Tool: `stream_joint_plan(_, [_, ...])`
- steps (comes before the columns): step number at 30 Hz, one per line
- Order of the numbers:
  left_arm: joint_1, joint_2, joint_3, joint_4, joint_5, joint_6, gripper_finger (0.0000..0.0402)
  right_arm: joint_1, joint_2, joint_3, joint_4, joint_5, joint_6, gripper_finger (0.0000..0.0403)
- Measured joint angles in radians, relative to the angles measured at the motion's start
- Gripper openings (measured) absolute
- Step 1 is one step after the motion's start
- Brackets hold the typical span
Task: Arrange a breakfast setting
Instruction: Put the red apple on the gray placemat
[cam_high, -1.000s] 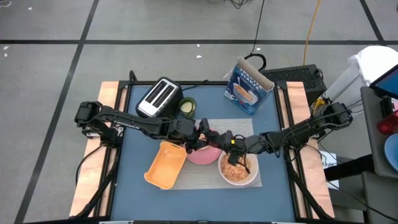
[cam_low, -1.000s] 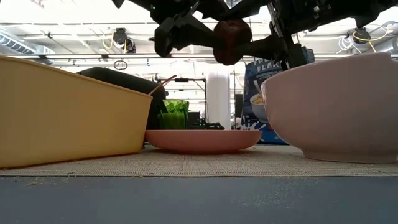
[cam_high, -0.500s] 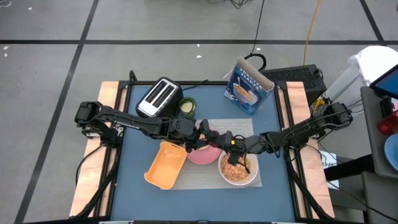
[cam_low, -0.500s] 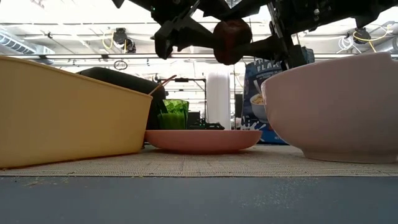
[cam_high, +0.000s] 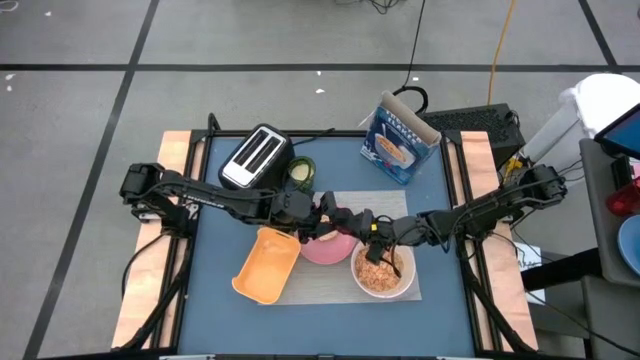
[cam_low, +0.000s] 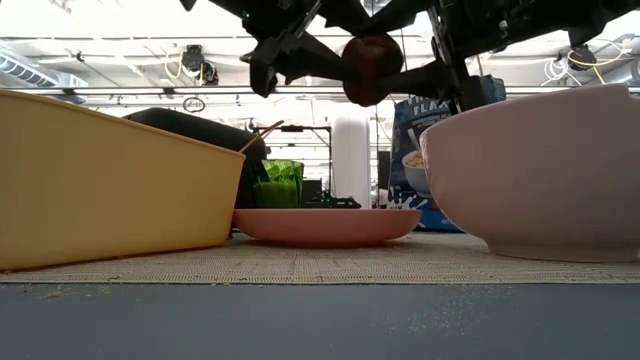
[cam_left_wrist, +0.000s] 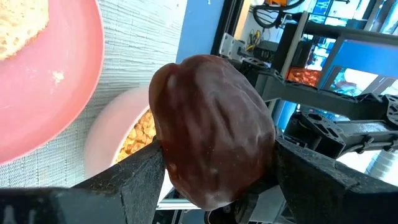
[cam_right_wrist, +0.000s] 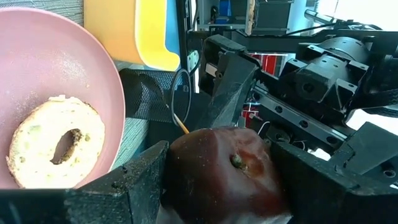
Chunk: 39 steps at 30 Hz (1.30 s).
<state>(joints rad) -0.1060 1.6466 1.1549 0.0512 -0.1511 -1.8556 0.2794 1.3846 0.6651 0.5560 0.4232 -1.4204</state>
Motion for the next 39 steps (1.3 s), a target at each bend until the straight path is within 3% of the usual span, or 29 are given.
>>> stream_joint_plan(25, [0.007,0.0,0.002,-0.024,-0.016,0.039,0.0283,0.0,0.001,0.0,-0.003,-0.004,-0.01,0.0264])
stream_joint_plan(32, [0.007,0.011,0.003,-0.033,-0.062,0.065,0.0283,0.0,0.001,-0.001,-0.008,0.001,-0.008,0.0262])
stream_joint_plan(39, [0.006,0.013,0.002,-0.033,-0.037,0.072,0.0283,0.002,0.002,-0.002,-0.019,-0.005,0.0,0.0264])
